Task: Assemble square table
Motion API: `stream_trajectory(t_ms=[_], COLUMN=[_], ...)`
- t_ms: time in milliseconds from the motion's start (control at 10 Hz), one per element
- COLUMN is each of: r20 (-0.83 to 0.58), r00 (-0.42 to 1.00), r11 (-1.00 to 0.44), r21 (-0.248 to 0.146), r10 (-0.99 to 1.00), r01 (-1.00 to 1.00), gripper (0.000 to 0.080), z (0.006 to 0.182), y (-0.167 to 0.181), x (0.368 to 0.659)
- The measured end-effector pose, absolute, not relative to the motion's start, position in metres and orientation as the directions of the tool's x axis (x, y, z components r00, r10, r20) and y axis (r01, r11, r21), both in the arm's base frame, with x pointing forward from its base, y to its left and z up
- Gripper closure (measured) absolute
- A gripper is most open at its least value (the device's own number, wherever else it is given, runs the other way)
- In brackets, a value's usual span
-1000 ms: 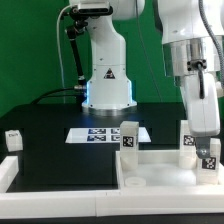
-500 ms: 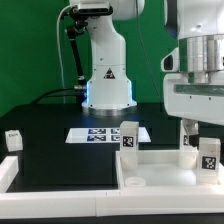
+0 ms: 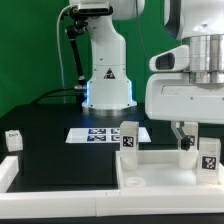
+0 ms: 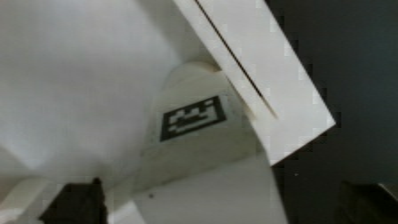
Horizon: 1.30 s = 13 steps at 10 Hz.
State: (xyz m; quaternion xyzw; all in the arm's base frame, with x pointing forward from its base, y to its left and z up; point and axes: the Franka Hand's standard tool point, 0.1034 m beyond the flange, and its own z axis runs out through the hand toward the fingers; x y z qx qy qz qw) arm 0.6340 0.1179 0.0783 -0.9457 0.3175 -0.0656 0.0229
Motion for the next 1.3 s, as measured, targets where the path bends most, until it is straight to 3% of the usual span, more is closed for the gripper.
stream_trajectory(t_ms=[100,200,300,400,700,1000,1200,1300], r20=[0.106,0.106,0.098,0.089,0.065,-0.049,-0.135,-0.16], r00=[0.763,0.764,0.724,0.667,0.49,0.052,-0.269,-0.363], r11=[-0.77,-0.771,-0.73,-0.673,-0.494,-0.047,0.28,0.375], r21=[-0.089,-0.088,-0.097,-0.099,-0.11,-0.097,-0.071,-0.054], r10=[-0.638,-0.637,-0.683,-0.74,-0.869,-0.997,-0.954,-0.918], r01=[-0.632,-0.631,-0.676,-0.733,-0.862,-0.994,-0.957,-0.925], gripper=[0.0282,0.0282,0.0421,0.0505,0.0505,0.0505,0.0505,0.0505], z=[0.078,0.078,0.078,0.077,0.076,0.075,0.075,0.076], y=[0.118,0.118,0.118,0.115,0.112,0.108,0.11,0.11], x=[0.634,0.634,0.634,0.633,0.632,0.629,0.627,0.627])
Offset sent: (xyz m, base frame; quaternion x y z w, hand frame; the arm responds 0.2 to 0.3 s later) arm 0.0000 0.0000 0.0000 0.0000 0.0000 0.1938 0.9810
